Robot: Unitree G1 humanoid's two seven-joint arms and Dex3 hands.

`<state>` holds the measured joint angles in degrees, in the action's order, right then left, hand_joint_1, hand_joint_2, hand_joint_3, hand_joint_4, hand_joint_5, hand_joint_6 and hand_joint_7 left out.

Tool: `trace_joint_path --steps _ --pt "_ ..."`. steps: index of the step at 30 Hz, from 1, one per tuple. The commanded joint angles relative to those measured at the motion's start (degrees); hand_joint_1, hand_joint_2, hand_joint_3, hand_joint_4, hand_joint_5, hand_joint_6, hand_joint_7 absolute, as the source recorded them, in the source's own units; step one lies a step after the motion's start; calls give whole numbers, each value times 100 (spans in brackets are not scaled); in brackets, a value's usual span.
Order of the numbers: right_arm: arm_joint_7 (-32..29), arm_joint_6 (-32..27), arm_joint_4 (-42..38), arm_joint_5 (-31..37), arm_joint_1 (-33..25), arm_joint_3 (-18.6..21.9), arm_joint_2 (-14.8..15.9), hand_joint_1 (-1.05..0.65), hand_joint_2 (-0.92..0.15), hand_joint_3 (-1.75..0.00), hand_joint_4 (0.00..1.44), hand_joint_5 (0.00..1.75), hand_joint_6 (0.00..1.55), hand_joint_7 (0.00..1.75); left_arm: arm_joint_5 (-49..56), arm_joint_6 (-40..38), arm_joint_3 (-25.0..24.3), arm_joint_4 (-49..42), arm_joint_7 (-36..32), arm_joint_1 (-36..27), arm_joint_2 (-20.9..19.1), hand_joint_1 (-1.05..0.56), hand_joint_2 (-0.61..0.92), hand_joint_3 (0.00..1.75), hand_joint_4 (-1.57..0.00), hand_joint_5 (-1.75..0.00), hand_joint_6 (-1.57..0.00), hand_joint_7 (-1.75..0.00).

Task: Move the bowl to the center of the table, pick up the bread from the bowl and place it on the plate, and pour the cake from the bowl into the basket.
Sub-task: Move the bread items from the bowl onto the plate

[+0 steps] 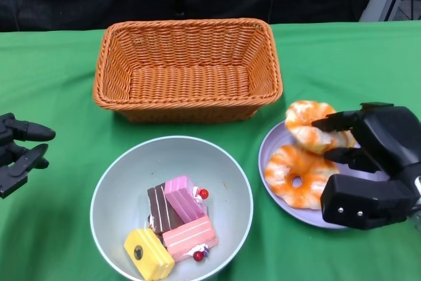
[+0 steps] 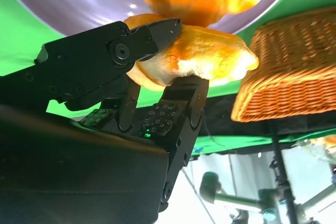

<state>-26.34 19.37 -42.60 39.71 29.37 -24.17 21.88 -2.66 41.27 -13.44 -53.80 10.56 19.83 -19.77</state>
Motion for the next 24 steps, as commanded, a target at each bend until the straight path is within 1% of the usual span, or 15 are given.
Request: trace_joint_path --steps 1,5,8,10,14,18,20,23,24 --pt "177 0 98 -69 -146 66 43 -17 -88 0 81 100 116 0 -62 35 -40 22 -22 19 -96 -7 92 31 -83 -113 -91 -74" --pt "294 26 119 -104 -220 101 38 -16 -88 0 79 101 116 0 -43 32 -40 12 -48 27 -107 -7 92 31 -82 -113 -91 -74" --pt "495 -19 175 -139 -281 109 49 -16 -89 -1 77 100 114 0 -35 16 -39 8 -54 27 -116 -7 92 30 -82 -113 -90 -74" --pt "524 14 152 -170 -312 129 35 -14 -88 0 80 91 115 0 -24 7 -31 8 -47 23 -127 -7 92 30 -81 -112 -90 -74" --pt "547 -8 130 -157 -320 140 25 -14 -88 0 81 89 115 1 11 33 -20 0 -75 17 -142 -8 92 30 -81 -113 -90 -74" --pt "615 -98 124 -173 -315 163 8 -14 -89 0 82 78 112 0 -2 58 -29 -16 -62 12 -146 -8 92 31 -80 -112 -89 -74" --pt "652 -300 220 -105 -323 148 5 -15 -89 0 80 79 105 0 -10 40 -32 -2 -65 12 -136 -8 92 30 -81 -112 -89 -74" --pt "780 -606 416 -67 -368 150 -9 -18 -89 0 70 75 86 0 -5 27 -30 -8 -72 18 -136 -10 92 29 -81 -112 -90 -74" --pt "839 -696 485 -92 -392 166 -24 -18 -90 0 65 70 77 0 -7 26 -30 -20 -63 21 -143 -10 92 28 -82 -112 -90 -74"
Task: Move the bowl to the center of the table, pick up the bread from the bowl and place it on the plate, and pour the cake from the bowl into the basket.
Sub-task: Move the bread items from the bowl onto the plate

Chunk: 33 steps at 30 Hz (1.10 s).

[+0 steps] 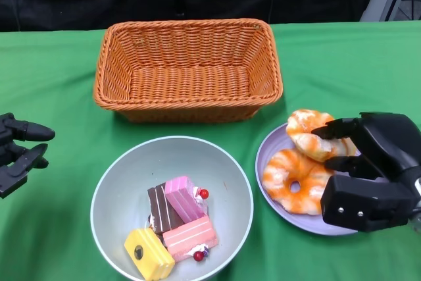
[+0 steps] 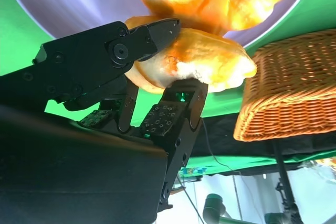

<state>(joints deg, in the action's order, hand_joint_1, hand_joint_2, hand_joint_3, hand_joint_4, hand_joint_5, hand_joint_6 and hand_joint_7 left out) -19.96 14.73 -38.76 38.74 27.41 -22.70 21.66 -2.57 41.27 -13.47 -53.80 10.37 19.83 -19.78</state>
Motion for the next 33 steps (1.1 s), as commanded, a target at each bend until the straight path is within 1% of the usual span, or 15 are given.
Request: trace_joint_path --steps 1,4,5,7,10,14,21,27,31,33 --pt "244 -301 160 -13 -219 30 -11 -18 -90 0 63 59 67 0 -17 26 -28 -27 -37 23 -146 -10 92 28 -82 -112 -90 -73" --pt "291 -352 253 -59 -267 52 -18 -18 -90 0 60 41 53 0 -65 41 -43 -15 10 19 -130 -8 92 29 -82 -112 -90 -74" --pt "262 -373 283 -34 -281 49 -15 -17 -90 0 60 38 51 0 -72 51 -46 -30 23 23 -132 -7 92 29 -82 -112 -90 -74" --pt "207 -429 346 33 -299 36 -5 -21 -91 0 51 30 39 0 -64 59 -45 -55 21 30 -141 -7 92 30 -82 -112 -90 -74" --pt "213 -491 432 48 -319 54 -6 -22 -91 0 46 25 32 0 -47 66 -38 -65 10 34 -147 -7 92 29 -82 -112 -90 -74" --pt "274 -606 520 48 -341 61 -14 -24 -91 0 43 20 30 0 -45 107 -36 -113 27 51 -158 -8 92 29 -81 -112 -90 -73" --pt "352 -725 624 120 -358 30 8 -26 -91 0 46 17 31 1 -36 86 -33 -131 -12 62 -148 -8 92 29 -82 -113 -90 -74" --pt "380 -729 676 87 -384 91 -16 -25 -90 0 48 15 32 0 -34 144 -29 -147 3 70 -146 -7 92 29 -81 -112 -90 -74" --pt "361 -841 819 131 -428 105 -24 -27 -89 0 47 12 29 0 -14 111 -17 -136 -11 60 -154 -8 92 30 -81 -113 -89 -74" --pt "339 -1027 1013 267 -476 84 -10 -32 -88 0 46 11 26 0 -10 121 -15 -145 -13 65 -155 -8 92 29 -81 -113 -89 -75"
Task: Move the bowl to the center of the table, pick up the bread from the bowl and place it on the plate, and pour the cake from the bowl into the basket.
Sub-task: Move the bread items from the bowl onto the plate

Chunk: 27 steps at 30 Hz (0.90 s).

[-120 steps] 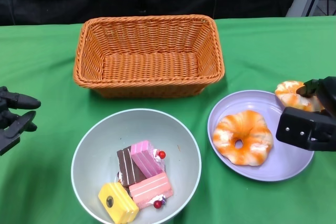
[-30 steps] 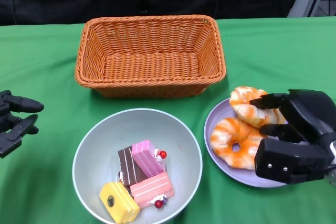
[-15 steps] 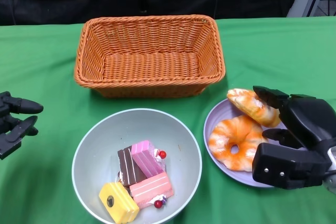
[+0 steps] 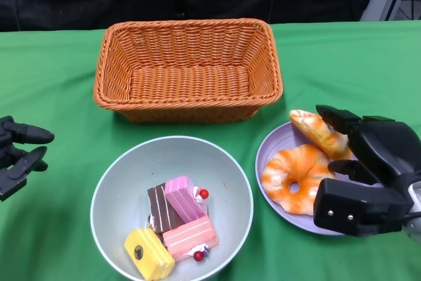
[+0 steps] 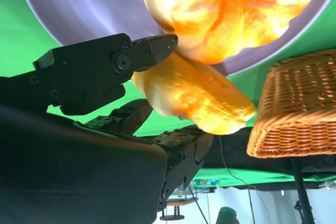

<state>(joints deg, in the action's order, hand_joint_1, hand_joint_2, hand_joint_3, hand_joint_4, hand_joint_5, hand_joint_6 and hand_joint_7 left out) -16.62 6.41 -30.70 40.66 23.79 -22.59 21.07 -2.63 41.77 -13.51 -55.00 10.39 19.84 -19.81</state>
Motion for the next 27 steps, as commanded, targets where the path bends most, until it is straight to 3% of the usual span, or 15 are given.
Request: trace_joint_path --steps 1,10,27 --pt "0 -263 287 128 -135 64 56 -35 -88 0 45 10 25 0 -5 71 -11 -28 -13 66 -151 -9 92 29 -82 -113 -90 -75" --pt "65 -594 1193 345 -503 167 157 -44 -88 0 42 5 20 0 2 11 11 -28 -17 86 -145 -6 92 29 -82 -112 -89 -74" --pt "789 -893 2465 201 -1093 522 81 -41 -89 0 45 5 20 1 -24 23 -4 -73 17 93 -170 -6 92 30 -82 -111 -89 -74"
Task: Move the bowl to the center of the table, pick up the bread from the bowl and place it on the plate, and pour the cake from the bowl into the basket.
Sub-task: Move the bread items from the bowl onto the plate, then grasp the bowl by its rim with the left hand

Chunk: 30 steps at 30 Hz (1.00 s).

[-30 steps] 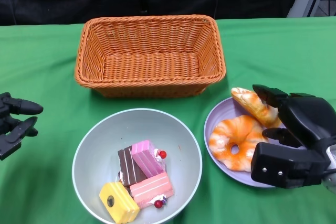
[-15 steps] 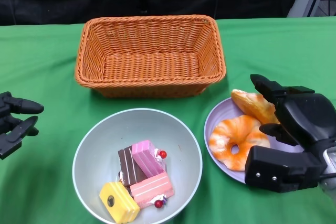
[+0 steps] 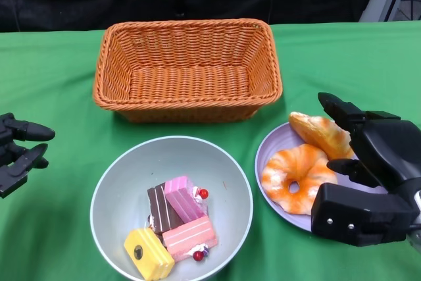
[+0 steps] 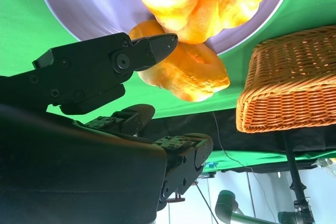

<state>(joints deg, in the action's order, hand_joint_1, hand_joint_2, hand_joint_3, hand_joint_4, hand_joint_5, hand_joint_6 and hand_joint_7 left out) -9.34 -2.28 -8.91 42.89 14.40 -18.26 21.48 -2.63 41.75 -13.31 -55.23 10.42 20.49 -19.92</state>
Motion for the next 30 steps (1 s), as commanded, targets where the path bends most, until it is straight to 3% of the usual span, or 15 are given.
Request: trace_joint_path --steps 1,7,12,16,21,24,25,27,28,30 --pt "95 2 408 -71 -215 112 31 -41 -88 0 45 5 20 1 -33 16 -27 -51 20 31 -156 -6 92 30 -81 -111 -89 -74" --pt "71 468 973 -620 -587 342 -127 -36 -87 -1 63 12 37 7 -20 50 -26 -84 -1 53 -151 -8 92 29 -83 -110 -90 -74" --pt "102 1277 1343 -1507 -933 650 -335 -24 -88 -1 79 17 60 11 -29 73 -21 -113 17 76 -140 -8 92 29 -83 -111 -90 -74" --pt "210 1606 1635 -1891 -1203 786 -439 -24 -89 -1 85 19 66 11 28 68 3 -107 -42 74 -162 -8 92 29 -82 -110 -90 -74" --pt "662 1899 2090 -3145 -1688 930 -797 -11 -91 -4 93 24 84 17 -14 99 -9 -139 22 90 -174 -7 92 29 -83 -110 -90 -74" --pt "953 2018 2274 -3779 -1923 1007 -949 -4 -91 -20 83 71 98 23 23 158 12 -133 4 86 -187 -7 92 28 -83 -110 -90 -73" --pt "1037 2036 2334 -3982 -2001 1029 -1009 -2 -88 -32 78 93 102 32 30 191 17 -135 7 84 -189 -6 92 28 -83 -110 -90 -73" --pt "1160 2093 2398 -4266 -2131 1081 -1115 0 -78 -57 76 113 97 57 52 234 35 -134 -5 77 -193 -7 92 28 -84 -109 -91 -72" --pt "1216 2140 2388 -4385 -2199 1111 -1157 -1 -73 -70 76 124 91 79 80 278 50 -132 -31 72 -193 -7 92 27 -85 -110 -92 -72" --pt "1330 2211 2352 -4545 -2294 1167 -1218 -4 -69 -81 75 137 80 107 186 390 93 -127 -116 61 -207 -7 92 26 -87 -110 -93 -71"
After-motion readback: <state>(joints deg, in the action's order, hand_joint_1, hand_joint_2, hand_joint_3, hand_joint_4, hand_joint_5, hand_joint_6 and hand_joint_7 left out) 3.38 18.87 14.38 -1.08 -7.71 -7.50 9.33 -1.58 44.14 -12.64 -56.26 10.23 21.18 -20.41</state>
